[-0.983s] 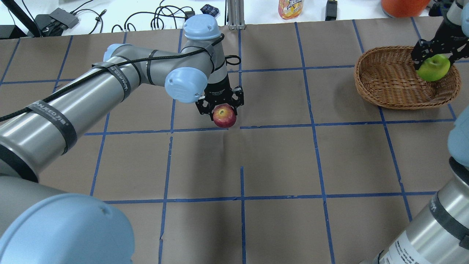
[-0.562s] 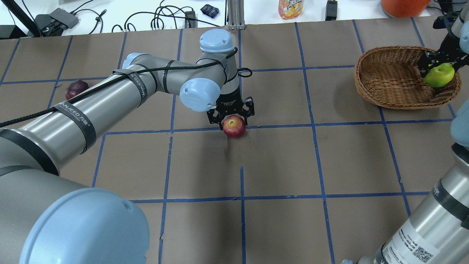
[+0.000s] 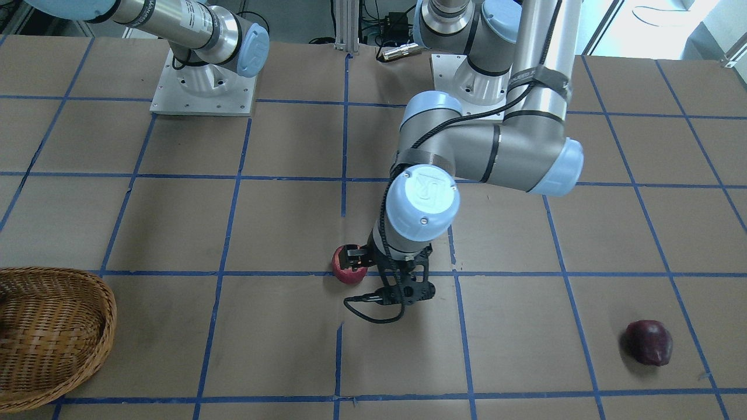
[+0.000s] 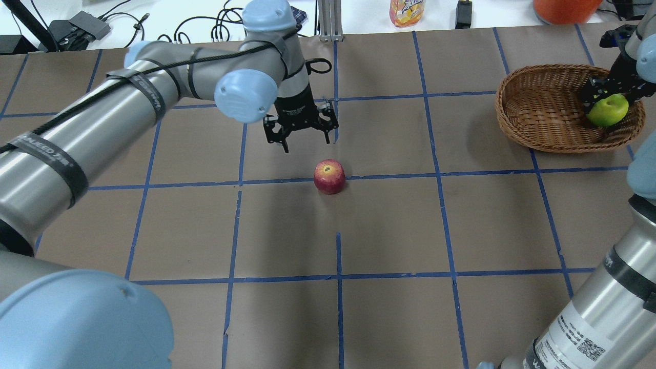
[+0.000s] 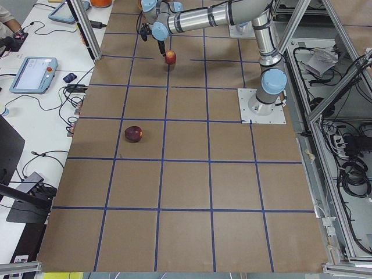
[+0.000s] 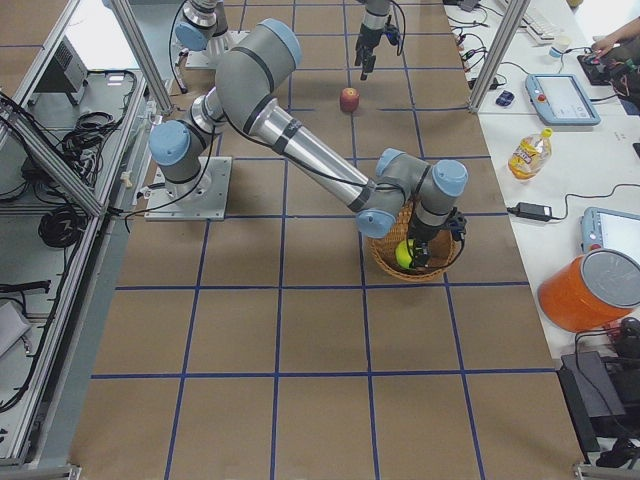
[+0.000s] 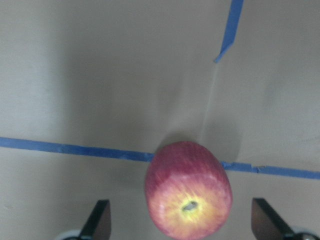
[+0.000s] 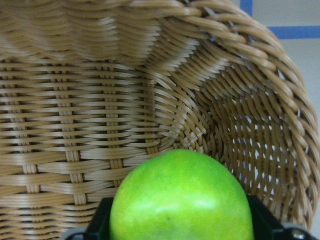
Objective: Put all apples into basket
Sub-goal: 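Move the left gripper to the dark red apple while the right approaches the red apple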
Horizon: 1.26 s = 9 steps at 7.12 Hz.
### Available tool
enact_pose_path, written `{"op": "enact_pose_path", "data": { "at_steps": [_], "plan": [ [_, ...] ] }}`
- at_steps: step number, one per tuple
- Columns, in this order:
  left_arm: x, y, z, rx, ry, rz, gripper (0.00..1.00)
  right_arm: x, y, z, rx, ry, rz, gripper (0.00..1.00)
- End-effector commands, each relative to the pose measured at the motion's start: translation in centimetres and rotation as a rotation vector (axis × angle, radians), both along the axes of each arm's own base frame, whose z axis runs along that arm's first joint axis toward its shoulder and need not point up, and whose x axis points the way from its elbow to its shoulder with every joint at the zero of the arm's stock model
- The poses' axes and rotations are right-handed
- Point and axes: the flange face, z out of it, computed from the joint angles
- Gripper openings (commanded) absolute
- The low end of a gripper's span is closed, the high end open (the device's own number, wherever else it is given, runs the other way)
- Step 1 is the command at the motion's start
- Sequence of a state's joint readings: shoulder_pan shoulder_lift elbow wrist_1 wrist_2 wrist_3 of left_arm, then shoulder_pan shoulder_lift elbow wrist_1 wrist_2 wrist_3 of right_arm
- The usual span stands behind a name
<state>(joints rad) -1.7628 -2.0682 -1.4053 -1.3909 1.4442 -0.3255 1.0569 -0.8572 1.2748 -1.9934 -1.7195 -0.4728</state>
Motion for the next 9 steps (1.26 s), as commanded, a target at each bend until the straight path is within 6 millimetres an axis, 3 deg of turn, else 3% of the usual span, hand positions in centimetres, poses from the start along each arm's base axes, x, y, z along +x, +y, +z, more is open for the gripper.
{"op": "enact_pose_path", "data": {
  "at_steps": [1,2,3,4,5,7,8,9],
  "plan": [
    [12.1,-3.0,5.1,-0.011,0.001,-0.069,1.00,0.2,0.2,0.8,0.010,-0.002,0.004,1.00],
    [17.5,-5.1,4.7,-0.027,-0.086,-0.083,1.00,1.1,0.3,2.3,0.016,-0.013,0.012,1.00],
    [21.0,-6.4,5.1,-0.053,-0.090,-0.176,1.00,2.6,0.6,4.7,-0.011,-0.066,0.007,1.00],
    [27.2,-6.9,4.3,-0.036,-0.109,-0.237,1.00,6.2,1.3,8.6,-0.010,-0.132,0.026,1.00],
    [34.6,-7.6,2.9,-0.051,-0.158,-0.291,1.00,13.3,1.6,12.0,-0.003,-0.166,-0.025,1.00],
    [40.6,-9.1,-1.1,-0.108,-0.179,-0.392,1.00,32.5,2.5,13.1,0.048,-0.240,-0.083,1.00],
    [44.0,-9.4,-4.1,-0.103,-0.185,-0.401,1.00,40.0,3.6,13.1,0.050,-0.222,-0.158,1.00],
    [45.6,-9.4,-5.9,-0.070,-0.216,-0.403,1.00,45.9,4.9,11.9,0.075,-0.225,-0.205,1.00]
  ]
}}
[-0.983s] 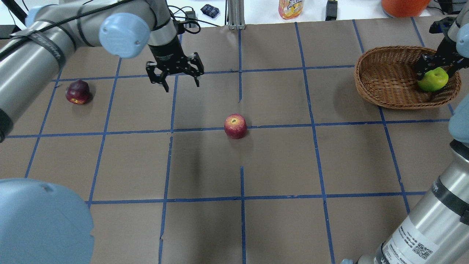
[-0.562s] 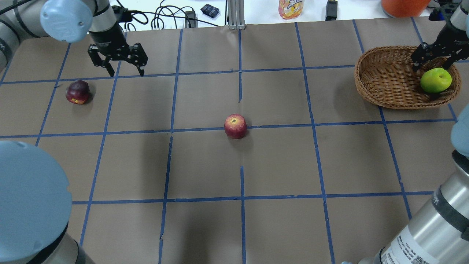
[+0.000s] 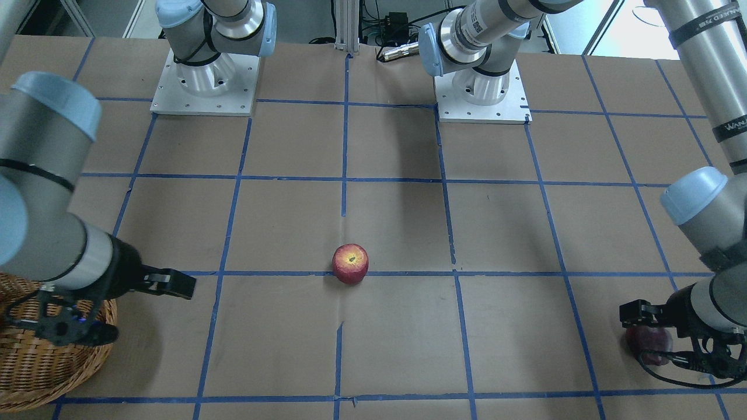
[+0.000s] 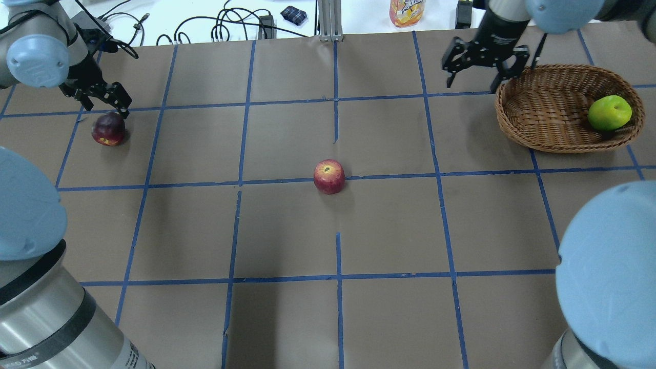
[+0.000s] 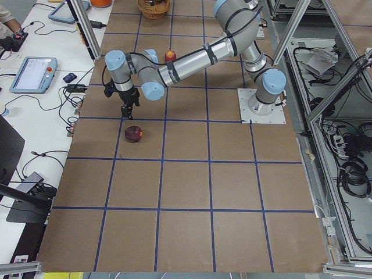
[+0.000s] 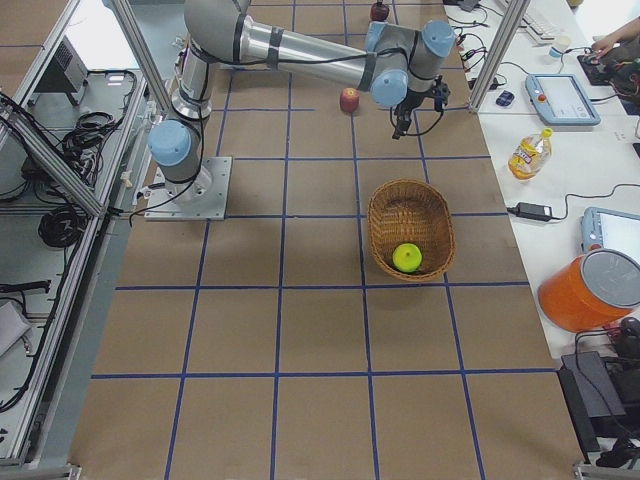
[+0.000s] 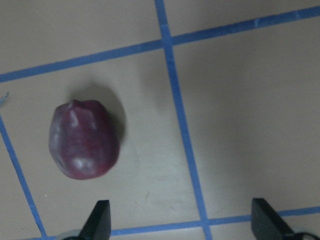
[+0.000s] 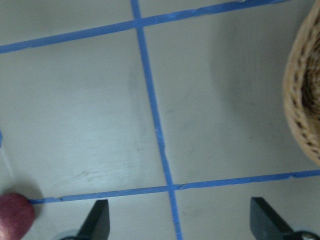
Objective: Put all apples into basket
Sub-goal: 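Move the left gripper to the dark red apple while the right approaches the red apple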
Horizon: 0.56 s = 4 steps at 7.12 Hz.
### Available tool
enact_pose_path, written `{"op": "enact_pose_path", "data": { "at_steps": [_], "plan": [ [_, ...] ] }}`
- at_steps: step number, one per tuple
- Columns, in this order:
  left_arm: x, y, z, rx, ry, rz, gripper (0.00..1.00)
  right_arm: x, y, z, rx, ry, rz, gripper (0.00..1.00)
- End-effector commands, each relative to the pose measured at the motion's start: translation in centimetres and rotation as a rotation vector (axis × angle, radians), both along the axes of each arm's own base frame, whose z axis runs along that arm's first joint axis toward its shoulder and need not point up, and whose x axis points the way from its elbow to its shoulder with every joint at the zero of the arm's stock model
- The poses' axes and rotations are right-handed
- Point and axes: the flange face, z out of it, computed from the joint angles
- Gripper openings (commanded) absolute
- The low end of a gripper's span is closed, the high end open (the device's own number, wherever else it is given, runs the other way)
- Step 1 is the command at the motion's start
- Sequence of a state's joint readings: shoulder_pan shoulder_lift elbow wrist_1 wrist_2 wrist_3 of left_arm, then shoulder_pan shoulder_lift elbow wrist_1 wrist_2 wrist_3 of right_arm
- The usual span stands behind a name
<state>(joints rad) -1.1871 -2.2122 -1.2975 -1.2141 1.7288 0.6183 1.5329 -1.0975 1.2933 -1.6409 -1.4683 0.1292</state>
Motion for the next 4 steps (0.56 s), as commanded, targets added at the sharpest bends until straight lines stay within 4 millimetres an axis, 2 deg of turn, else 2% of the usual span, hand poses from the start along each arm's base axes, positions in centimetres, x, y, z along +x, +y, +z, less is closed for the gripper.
{"op": "enact_pose_path", "data": {
  "at_steps": [1,2,3,4],
  "plan": [
    [3.0,-0.2,-3.6,0.028,-0.032,-0.005,1.00,11.2,2.8,-1.9,0.052,0.002,-0.106,1.00],
    [3.2,-0.4,-4.5,0.032,-0.031,0.000,1.00,15.9,4.9,-4.6,0.111,0.000,-0.124,1.00],
    [3.4,-0.7,-5.3,0.024,-0.021,0.003,1.00,19.9,6.1,-6.7,0.096,-0.002,-0.110,1.00],
    [3.5,-0.7,-5.5,0.025,-0.019,0.004,1.00,22.1,7.2,-8.3,0.113,0.008,-0.107,1.00]
  ]
}}
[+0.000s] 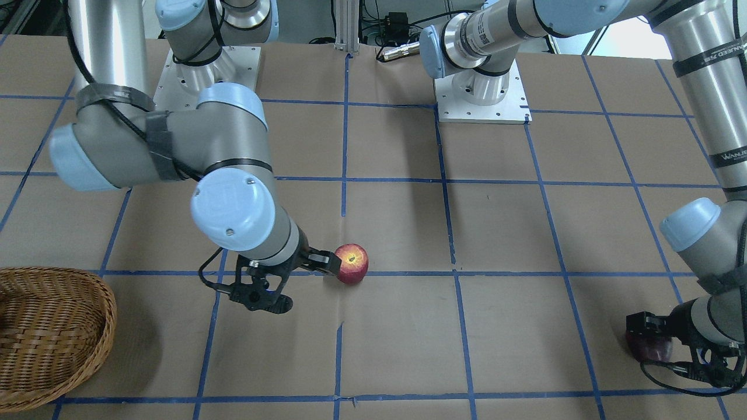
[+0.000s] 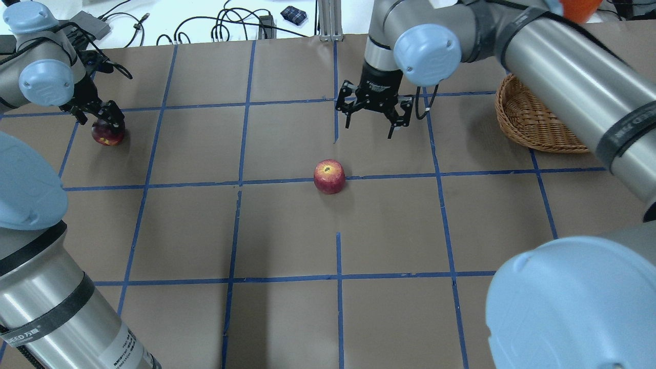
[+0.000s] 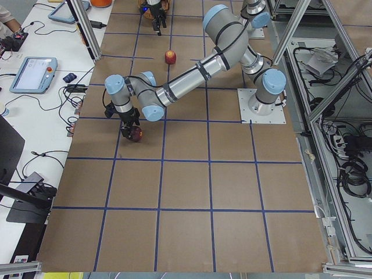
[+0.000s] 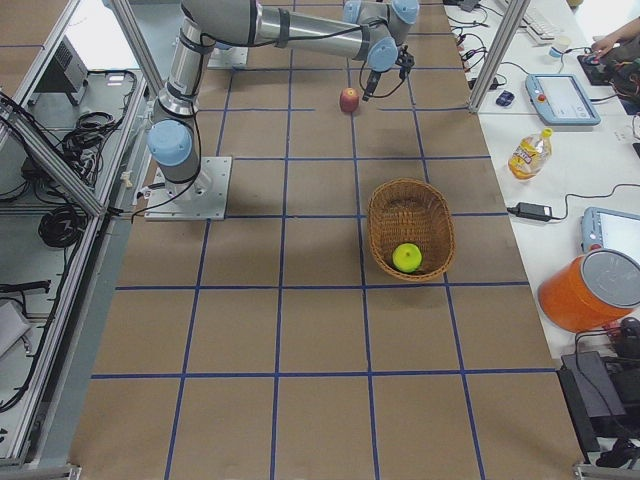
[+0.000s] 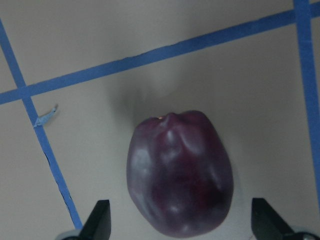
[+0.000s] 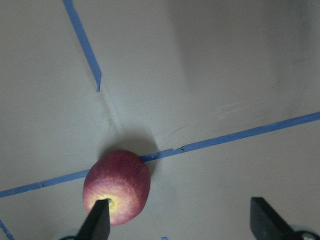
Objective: Put all apples into basket
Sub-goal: 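Lift the red apple with the right gripper while the left lifts the dark apple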
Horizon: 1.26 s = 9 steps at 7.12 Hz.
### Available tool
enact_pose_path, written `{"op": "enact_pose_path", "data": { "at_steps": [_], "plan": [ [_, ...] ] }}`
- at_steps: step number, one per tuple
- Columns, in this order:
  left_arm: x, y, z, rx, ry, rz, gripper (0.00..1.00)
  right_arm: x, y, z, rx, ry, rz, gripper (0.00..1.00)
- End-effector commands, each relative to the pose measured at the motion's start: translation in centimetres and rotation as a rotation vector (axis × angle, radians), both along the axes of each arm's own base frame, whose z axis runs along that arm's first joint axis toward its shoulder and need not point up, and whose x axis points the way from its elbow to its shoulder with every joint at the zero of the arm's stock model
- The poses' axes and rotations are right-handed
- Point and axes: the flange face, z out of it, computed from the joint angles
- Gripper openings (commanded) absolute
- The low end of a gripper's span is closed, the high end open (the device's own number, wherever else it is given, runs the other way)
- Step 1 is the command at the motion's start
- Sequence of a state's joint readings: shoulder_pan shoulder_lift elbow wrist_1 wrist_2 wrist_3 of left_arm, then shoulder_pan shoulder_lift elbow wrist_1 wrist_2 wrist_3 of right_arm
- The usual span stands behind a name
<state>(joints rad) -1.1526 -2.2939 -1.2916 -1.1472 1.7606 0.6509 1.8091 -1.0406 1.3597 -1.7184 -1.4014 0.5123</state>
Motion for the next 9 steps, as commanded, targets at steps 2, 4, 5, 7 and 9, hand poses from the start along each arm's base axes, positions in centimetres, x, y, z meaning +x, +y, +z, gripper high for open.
{"op": "enact_pose_path", "data": {
  "at_steps": [2,4,5,7,9],
  "plan": [
    [0.3,-0.4,-1.2,0.004,0.006,0.001,0.97,5.1,2.9,-4.7,0.054,0.022,0.033,1.00],
    [0.1,-0.3,-1.3,0.018,0.006,-0.007,0.47,5.8,2.9,-6.3,0.074,0.027,0.041,1.00],
    [-0.7,-0.5,0.5,-0.001,-0.002,-0.011,0.37,6.2,3.0,-6.7,0.080,0.003,0.039,1.00],
    [-6.6,-0.2,4.7,0.033,0.006,-0.038,0.37,6.7,2.9,-8.9,0.101,0.003,0.059,1.00],
    [-15.1,0.6,7.5,0.035,0.021,0.004,0.36,7.2,2.8,-10.6,0.110,0.006,0.067,1.00]
  ]
}}
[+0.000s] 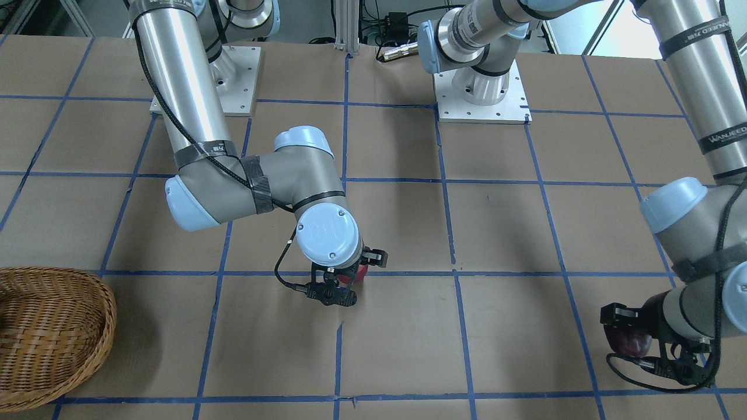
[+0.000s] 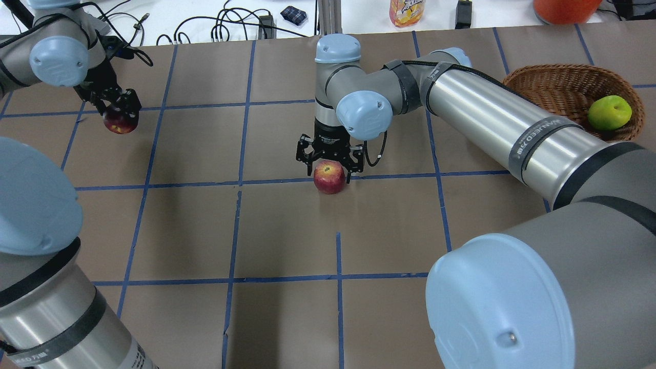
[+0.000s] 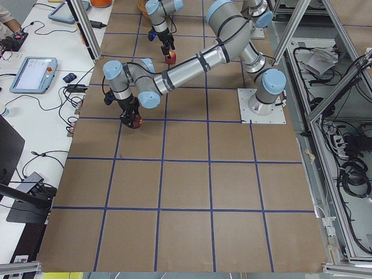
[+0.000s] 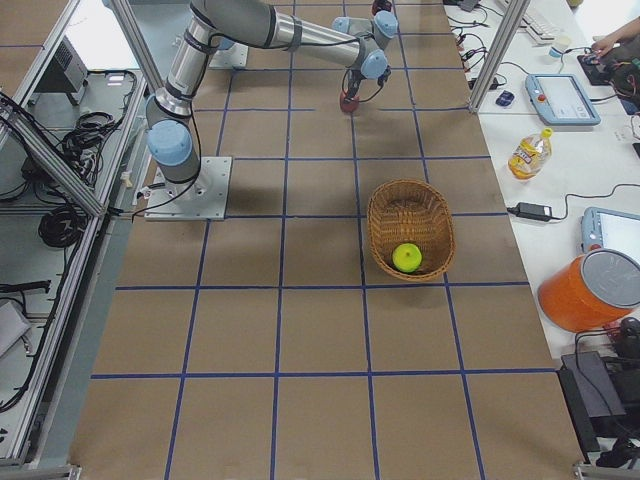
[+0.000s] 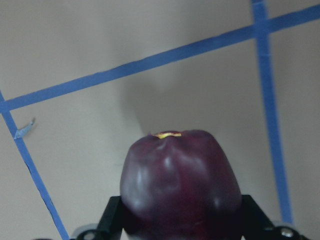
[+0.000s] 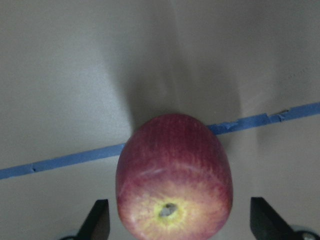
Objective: Put all apples into basket
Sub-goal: 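Lift the red apple with the right gripper while the left lifts the dark apple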
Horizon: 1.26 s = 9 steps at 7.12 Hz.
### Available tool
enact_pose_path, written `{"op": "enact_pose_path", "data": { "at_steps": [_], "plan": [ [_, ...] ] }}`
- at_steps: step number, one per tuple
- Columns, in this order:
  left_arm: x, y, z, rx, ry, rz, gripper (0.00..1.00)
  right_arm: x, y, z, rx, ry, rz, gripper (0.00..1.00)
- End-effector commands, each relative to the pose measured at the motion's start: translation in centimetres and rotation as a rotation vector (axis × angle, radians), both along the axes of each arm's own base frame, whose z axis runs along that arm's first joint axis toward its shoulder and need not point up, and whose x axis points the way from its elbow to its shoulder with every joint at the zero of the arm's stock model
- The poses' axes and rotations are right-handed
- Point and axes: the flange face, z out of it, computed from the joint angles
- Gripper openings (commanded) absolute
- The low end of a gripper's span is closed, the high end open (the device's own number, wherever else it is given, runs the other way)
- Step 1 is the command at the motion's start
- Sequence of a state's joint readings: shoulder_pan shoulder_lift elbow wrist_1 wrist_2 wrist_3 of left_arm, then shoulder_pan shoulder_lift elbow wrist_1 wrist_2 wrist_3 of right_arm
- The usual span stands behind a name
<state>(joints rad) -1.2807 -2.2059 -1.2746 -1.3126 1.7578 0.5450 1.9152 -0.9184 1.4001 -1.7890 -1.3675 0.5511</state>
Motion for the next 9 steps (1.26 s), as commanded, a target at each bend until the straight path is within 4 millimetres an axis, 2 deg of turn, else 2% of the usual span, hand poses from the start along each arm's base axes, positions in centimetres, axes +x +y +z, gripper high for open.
{"op": "enact_pose_path", "data": {
  "at_steps": [1,2,3,4,5,6,7,8,9],
  "plan": [
    [-8.2,0.9,2.6,-0.008,0.033,0.081,0.36,0.4,-0.4,-1.1,-0.021,-0.010,0.005,0.94],
    [-11.2,1.7,3.1,-0.002,0.077,0.153,0.36,0.3,-0.5,-1.0,-0.026,-0.018,0.016,0.15],
    [-14.5,2.4,3.5,-0.013,0.105,0.211,0.36,-0.7,-1.2,0.1,-0.053,-0.028,0.055,0.00],
    [-18.0,3.2,3.6,-0.014,0.098,0.237,0.35,-1.2,-2.1,2.7,-0.100,-0.030,0.047,0.00],
    [-22.7,4.6,2.8,0.002,0.132,0.304,0.34,-4.5,-4.0,5.8,-0.141,-0.001,0.011,0.00],
    [-26.6,6.1,2.0,0.011,0.114,0.337,0.34,-11.5,-6.4,9.8,-0.137,0.008,-0.085,0.00],
    [-30.3,7.1,1.5,0.008,0.105,0.354,0.34,-19.5,-9.2,12.0,-0.166,0.003,-0.131,0.00],
    [-35.8,8.1,-0.1,0.007,0.129,0.393,0.34,-27.5,-10.8,12.8,-0.186,0.060,-0.127,0.00],
    [-42.5,10.1,-1.1,-0.025,0.173,0.363,0.35,-35.5,-11.4,12.9,-0.196,0.120,-0.036,0.00]
  ]
}}
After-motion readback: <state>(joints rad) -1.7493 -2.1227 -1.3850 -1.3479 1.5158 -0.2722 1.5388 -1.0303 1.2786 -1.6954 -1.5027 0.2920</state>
